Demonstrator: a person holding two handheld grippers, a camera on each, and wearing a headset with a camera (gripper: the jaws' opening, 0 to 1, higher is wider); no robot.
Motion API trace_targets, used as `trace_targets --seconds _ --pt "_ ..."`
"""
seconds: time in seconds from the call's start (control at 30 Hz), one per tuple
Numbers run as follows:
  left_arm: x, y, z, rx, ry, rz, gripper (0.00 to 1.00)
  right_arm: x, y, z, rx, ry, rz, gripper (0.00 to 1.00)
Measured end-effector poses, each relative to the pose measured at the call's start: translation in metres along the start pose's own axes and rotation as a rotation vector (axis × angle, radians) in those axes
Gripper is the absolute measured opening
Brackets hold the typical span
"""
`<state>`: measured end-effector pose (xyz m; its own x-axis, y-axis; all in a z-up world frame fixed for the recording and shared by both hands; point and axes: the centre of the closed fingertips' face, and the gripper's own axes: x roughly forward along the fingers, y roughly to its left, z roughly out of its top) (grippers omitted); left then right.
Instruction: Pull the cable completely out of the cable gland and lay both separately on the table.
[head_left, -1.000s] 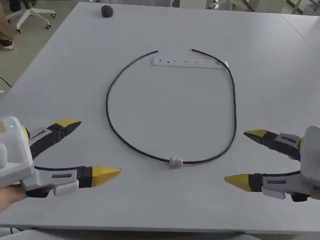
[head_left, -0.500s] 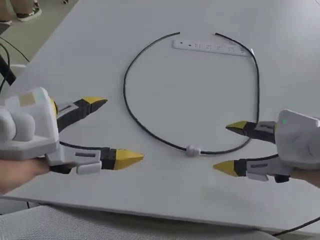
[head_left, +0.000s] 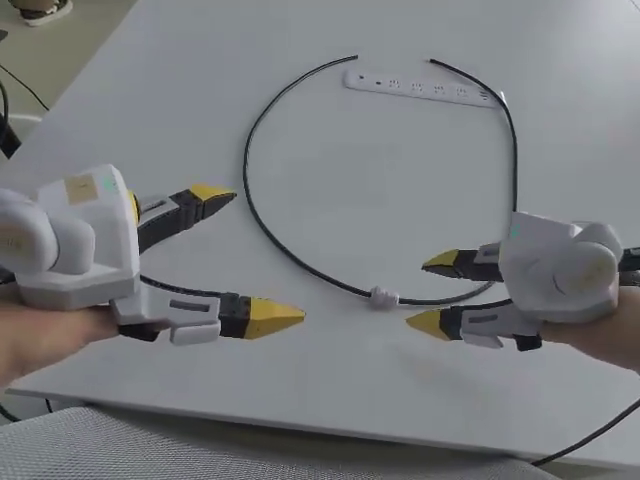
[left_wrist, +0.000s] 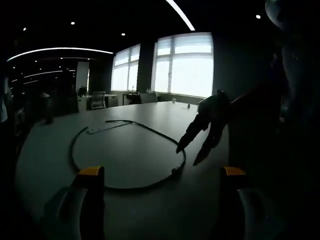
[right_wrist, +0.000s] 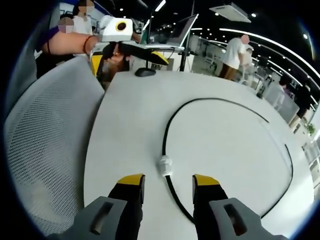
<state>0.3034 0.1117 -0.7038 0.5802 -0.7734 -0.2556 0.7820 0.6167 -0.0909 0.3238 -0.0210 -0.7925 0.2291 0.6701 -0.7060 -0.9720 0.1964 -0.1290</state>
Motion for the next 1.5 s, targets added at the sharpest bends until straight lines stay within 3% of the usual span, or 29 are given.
trace_targets --seconds 0.2,0.63,1.2,1.5 --pt "-0.002 -0.001 0.002 0.001 -0.011 -0.001 0.96 0.014 0.000 -0.006 -0.004 0.061 0.021 0.29" --pt "-0.001 -0.006 0.004 0.012 -0.021 -0.013 0.95 0.029 0.003 -0.007 -0.047 0.134 0.075 0.17" --pt "0.002 -0.010 0.005 0.021 -0.024 -0.022 0.95 0.036 0.002 -0.013 -0.088 0.225 0.113 0.10" --pt "0.005 -0.012 0.006 0.026 -0.022 -0.032 0.95 0.036 0.005 -0.013 -0.106 0.238 0.135 0.10"
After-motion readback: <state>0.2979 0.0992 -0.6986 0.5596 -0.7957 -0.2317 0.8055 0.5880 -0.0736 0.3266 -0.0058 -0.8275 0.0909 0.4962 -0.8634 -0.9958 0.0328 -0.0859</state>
